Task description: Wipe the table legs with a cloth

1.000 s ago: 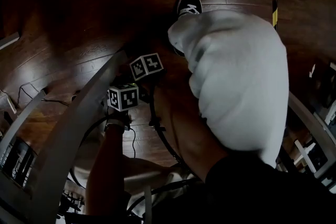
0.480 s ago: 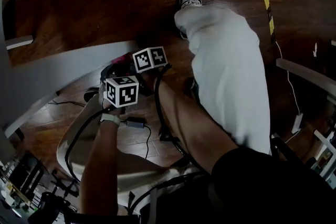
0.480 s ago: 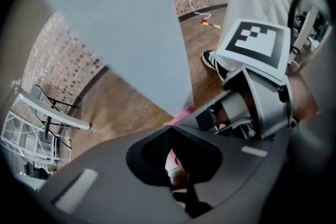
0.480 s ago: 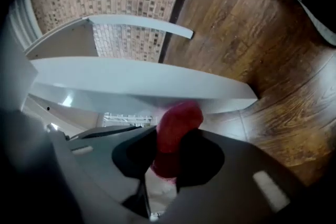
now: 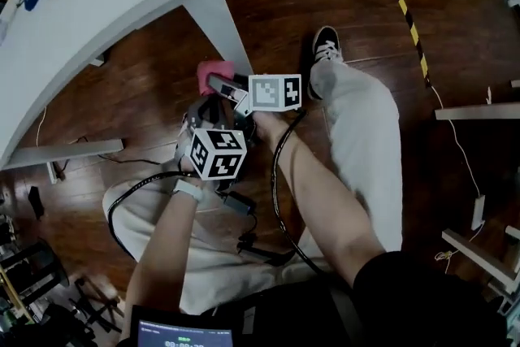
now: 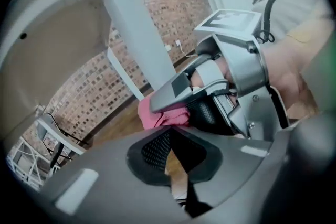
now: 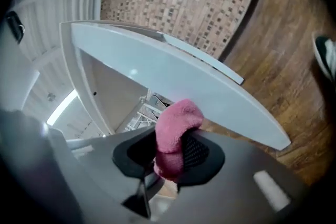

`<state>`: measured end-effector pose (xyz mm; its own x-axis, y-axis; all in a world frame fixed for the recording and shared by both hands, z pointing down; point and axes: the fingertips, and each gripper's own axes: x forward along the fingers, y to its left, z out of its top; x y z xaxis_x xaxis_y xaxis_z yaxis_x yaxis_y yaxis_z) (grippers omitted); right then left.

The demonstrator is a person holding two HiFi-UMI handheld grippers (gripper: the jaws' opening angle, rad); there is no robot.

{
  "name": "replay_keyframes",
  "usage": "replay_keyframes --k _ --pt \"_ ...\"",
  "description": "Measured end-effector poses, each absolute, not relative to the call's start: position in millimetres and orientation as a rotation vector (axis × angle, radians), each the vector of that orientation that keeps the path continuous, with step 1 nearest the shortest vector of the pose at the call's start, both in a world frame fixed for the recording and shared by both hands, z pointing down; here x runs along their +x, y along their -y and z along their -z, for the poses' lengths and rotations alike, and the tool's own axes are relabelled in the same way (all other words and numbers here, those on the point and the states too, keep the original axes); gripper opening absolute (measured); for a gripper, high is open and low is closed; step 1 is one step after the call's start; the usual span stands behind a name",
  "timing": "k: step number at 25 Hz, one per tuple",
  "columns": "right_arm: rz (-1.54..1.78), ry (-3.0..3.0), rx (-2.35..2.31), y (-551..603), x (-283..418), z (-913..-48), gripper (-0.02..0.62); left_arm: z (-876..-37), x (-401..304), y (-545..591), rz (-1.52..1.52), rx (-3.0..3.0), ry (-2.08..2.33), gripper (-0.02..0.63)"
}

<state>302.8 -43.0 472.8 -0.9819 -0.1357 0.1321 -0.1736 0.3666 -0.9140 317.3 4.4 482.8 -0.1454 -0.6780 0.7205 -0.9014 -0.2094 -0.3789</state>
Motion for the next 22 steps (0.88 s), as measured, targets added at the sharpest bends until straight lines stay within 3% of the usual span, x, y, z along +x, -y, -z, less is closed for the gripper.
replay_keyframes --k 7,13,17,22 --pt "-1.469 2.792 0.533 63 356 -343 0.097 -352 357 15 -1.022 2.227 1.894 0.002" --pt "-0.787 2.976 1.044 69 411 -224 0.097 -255 379 4 -0.780 2.449 1.913 0.002" --pt "-0.358 2.857 1.271 77 403 -196 0.098 -249 369 -44 -0.793 2.518 1.900 0.002" --pt "-0.171 2.674 1.507 71 365 -182 0.101 -269 319 -108 -0.915 2.549 1.867 0.002"
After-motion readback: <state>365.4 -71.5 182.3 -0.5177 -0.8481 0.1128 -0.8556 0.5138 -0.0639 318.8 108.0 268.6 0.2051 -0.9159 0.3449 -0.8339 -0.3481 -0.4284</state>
